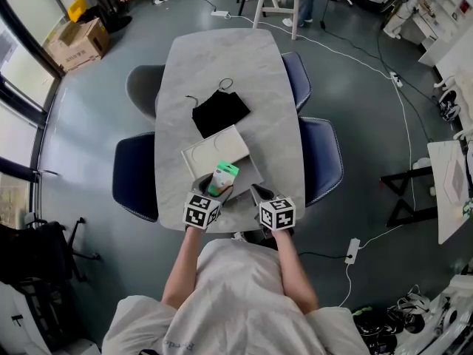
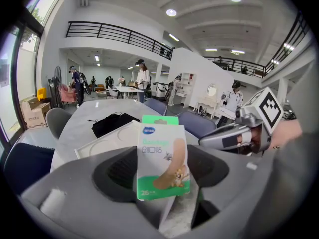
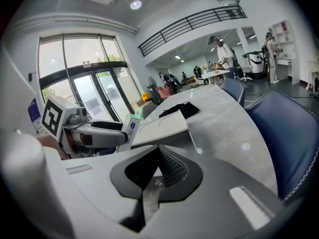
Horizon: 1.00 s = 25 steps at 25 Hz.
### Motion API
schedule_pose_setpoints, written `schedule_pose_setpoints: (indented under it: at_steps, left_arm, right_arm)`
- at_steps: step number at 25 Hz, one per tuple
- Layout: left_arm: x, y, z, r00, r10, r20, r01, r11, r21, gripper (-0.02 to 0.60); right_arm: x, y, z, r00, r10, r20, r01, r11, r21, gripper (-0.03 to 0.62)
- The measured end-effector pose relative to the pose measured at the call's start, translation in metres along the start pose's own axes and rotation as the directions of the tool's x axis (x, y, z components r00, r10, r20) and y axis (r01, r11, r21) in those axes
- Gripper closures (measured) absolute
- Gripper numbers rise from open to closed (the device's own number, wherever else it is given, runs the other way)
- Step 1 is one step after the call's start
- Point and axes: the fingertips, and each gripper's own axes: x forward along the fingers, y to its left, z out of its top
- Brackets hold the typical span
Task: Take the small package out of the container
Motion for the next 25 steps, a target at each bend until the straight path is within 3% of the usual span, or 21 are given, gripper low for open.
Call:
schedule_pose_setpoints:
  at_steps: [6,16,25]
  left_arm:
    - [0.002,0.002,-0.001,1.000,-0.002,-0.003,0.002,1.000,-0.005,0.222]
    - [0.002,0.006,-0.002,1.000,0.005,0.001,-0.005,1.000,-0.009,0.222]
    - [0.002,0.010,0.001,1.000,0.005,0.000,-0.005,1.000,-0.005,0.222]
  right_arm:
    - [0.001,0.004,-0.002,1.000,0.024,-0.005,-0.024,1.000,0.001,0.591]
    - [0.001,-0.003,0.003,0.997,0.054,0.046,-0.060,0.988,0.139,0.591]
    - [0.005,-0.001,0.004,0.999,0.043,0.027,-0.046,0.993,0.105,0.591]
